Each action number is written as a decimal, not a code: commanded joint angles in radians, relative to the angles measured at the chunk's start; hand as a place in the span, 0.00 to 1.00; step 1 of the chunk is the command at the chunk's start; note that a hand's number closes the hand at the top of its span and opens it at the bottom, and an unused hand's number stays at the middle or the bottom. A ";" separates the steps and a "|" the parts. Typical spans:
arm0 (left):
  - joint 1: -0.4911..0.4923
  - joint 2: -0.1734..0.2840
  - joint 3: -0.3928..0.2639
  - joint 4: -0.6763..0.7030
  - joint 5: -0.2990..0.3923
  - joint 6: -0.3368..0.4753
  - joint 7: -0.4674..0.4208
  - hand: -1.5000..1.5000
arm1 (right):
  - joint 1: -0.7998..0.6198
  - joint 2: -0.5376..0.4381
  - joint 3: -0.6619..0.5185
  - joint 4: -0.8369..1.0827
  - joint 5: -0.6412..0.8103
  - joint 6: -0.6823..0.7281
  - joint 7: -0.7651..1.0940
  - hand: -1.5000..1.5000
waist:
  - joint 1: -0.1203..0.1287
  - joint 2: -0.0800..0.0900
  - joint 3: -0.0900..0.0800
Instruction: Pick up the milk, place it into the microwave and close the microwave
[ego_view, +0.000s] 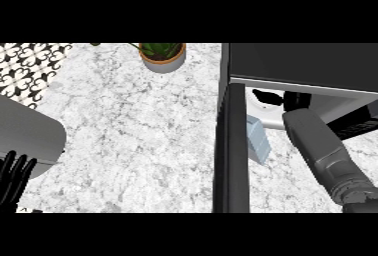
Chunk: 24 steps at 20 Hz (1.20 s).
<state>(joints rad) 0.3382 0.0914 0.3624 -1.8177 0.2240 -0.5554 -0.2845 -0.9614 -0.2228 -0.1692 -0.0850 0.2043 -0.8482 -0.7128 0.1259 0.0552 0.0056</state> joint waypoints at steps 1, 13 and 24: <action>0.004 -0.020 -0.016 0.021 -0.018 -0.010 -0.038 0.00 | -0.012 0.009 0.013 0.017 0.017 -0.013 0.003 0.00 | 0.003 -0.002 -0.001; 0.007 -0.007 -0.002 0.004 -0.023 -0.007 -0.027 0.00 | 0.025 0.037 0.001 -0.010 0.013 0.020 -0.044 0.00 | -0.030 -0.014 0.000; 0.061 -0.060 -0.011 -0.007 -0.066 0.004 -0.088 0.00 | 0.095 0.047 -0.046 -0.042 -0.028 0.118 -0.124 0.00 | -0.059 -0.028 -0.002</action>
<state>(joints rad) 0.3854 0.0575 0.3583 -1.8205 0.1767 -0.5669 -0.3594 -0.9098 -0.1885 -0.1974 -0.1118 0.1932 -0.7599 -0.7784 0.0771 0.0301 0.0039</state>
